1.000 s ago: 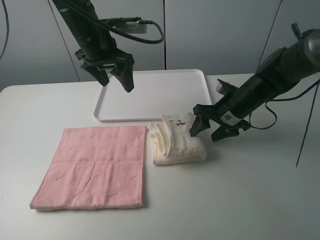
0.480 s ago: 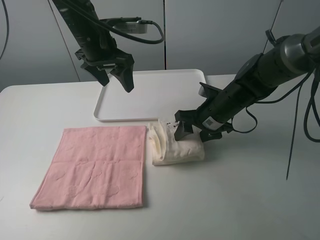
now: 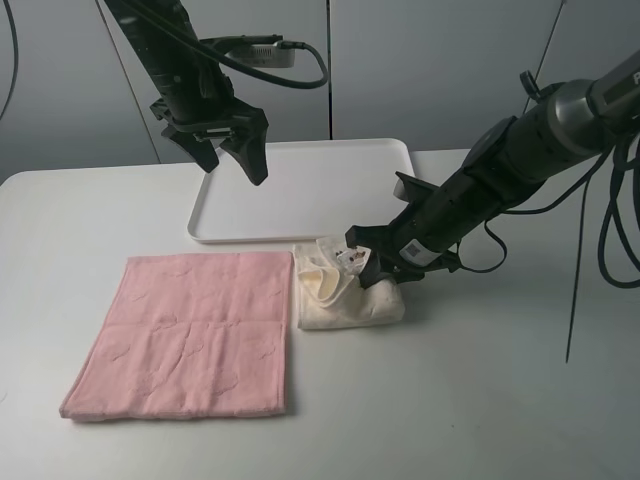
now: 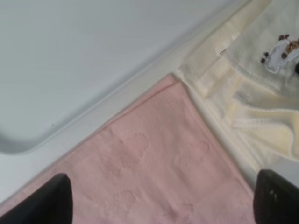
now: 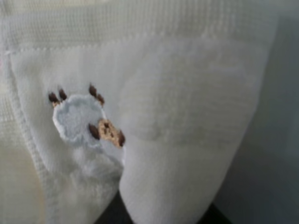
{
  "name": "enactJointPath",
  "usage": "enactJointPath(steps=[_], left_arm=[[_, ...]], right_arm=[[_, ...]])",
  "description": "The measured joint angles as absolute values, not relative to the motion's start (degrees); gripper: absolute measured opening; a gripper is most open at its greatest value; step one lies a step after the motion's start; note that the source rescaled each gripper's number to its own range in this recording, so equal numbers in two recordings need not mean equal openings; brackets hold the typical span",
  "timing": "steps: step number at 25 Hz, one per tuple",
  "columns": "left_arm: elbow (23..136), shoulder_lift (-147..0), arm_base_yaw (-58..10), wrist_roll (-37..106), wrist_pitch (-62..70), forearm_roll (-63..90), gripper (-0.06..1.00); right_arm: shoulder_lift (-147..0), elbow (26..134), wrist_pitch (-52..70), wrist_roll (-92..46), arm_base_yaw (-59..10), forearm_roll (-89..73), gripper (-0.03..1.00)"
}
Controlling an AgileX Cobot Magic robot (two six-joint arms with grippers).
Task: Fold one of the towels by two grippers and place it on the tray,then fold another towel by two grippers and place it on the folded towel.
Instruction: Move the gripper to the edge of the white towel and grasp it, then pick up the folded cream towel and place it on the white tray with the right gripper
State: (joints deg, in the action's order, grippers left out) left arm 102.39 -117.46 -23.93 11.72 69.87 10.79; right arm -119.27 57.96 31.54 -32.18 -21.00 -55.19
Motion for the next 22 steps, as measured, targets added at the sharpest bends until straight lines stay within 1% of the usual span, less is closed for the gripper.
enactJointPath(steps=[7, 10, 13, 17, 22], left_arm=[[102.39, -117.05, -23.93, 11.84, 69.87, 10.79, 0.99], [102.39, -115.03, -23.93, 11.96, 69.87, 10.37, 0.99], [102.39, -112.01, -23.55, 12.07, 69.87, 10.11, 0.99], [102.39, -108.89, -23.55, 12.07, 69.87, 8.32, 0.99], [102.39, -106.69, -23.55, 12.18, 69.87, 7.82, 0.99]], right_arm=[[-119.16, 57.96, 31.54, -32.28, -21.00, -55.19, 0.17], [-118.03, 57.96, 31.80, -32.81, -21.05, -54.96, 0.17], [-115.51, 58.59, 34.49, -33.51, -21.05, -54.61, 0.16], [-111.37, 63.15, 40.20, -33.86, -21.05, -54.87, 0.16], [-110.80, 72.75, 47.91, -33.86, -21.15, -56.29, 0.16]])
